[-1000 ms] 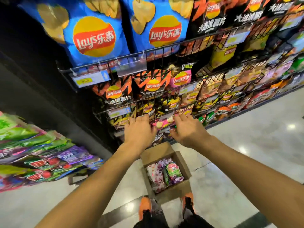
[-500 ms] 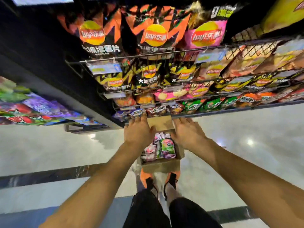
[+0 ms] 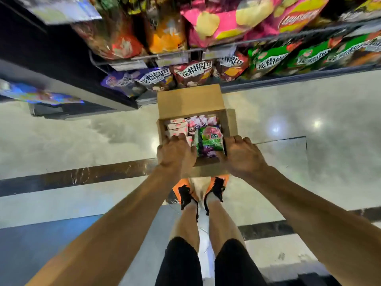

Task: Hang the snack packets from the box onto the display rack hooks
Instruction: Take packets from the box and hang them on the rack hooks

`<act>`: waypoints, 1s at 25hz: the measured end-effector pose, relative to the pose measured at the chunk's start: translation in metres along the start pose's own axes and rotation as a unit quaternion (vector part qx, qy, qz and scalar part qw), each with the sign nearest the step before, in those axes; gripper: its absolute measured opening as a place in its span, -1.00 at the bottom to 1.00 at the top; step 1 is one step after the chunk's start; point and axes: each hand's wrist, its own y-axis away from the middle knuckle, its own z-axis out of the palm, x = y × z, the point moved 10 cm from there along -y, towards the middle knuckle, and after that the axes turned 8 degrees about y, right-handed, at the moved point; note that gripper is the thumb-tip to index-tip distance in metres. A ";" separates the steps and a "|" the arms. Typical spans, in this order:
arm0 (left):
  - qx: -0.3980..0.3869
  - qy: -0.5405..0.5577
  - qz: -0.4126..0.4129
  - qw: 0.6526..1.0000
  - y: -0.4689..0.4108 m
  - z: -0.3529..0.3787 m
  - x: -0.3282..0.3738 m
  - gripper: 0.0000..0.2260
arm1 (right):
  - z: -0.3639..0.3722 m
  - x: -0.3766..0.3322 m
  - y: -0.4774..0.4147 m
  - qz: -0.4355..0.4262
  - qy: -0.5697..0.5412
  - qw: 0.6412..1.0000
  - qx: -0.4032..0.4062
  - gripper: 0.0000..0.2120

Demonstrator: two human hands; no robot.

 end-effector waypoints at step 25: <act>0.047 0.184 -0.045 0.981 -0.282 0.244 -0.041 -0.70 | 0.269 0.023 -0.251 0.177 -0.125 0.976 0.021 -0.30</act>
